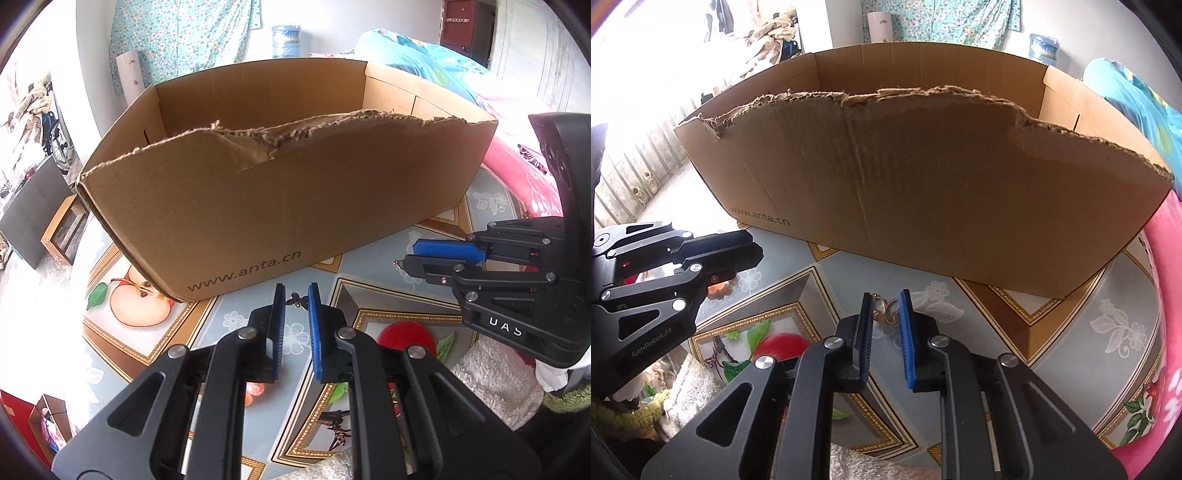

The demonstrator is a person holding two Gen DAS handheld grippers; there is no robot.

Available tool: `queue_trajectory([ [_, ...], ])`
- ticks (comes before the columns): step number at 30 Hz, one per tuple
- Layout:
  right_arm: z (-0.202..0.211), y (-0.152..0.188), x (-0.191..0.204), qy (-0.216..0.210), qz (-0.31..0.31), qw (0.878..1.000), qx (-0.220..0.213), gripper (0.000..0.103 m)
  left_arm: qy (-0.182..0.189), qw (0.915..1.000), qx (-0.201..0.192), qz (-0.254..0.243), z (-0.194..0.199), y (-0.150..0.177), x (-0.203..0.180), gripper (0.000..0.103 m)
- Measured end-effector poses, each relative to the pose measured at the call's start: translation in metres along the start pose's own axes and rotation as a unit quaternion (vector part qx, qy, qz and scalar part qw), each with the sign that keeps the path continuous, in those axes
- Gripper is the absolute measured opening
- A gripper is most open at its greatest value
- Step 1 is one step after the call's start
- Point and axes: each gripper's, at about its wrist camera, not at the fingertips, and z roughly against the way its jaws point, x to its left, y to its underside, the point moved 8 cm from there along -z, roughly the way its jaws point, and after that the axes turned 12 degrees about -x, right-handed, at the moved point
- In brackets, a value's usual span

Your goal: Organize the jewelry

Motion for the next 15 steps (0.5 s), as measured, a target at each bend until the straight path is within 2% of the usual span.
queue_trajectory([
  [1,0.000,0.001,-0.002,0.002,0.002,1.000,-0.002,0.028,0.000,1.0000,0.000,-0.001,0.000,0.000,-0.001,0.011],
  [8,-0.006,0.003,-0.002,0.008,0.021,1.000,-0.002,0.029,-0.002,1.0000,0.000,0.000,-0.001,0.000,0.000,0.011],
  [9,-0.006,0.004,-0.002,0.007,0.020,1.000,-0.002,0.027,-0.002,1.0000,0.000,0.000,-0.001,0.000,0.000,0.011],
  [10,-0.008,0.003,-0.001,0.005,0.018,1.000,-0.002,0.019,-0.002,1.0000,0.000,0.000,-0.001,0.000,0.000,0.011],
  [11,-0.009,0.002,0.000,0.003,0.015,1.000,-0.002,0.016,-0.001,1.0000,0.000,-0.001,-0.001,0.000,0.000,0.011],
  [15,-0.012,0.002,0.006,0.002,0.009,1.000,-0.002,0.016,-0.001,1.0000,0.001,-0.002,-0.001,0.000,-0.001,0.011],
])
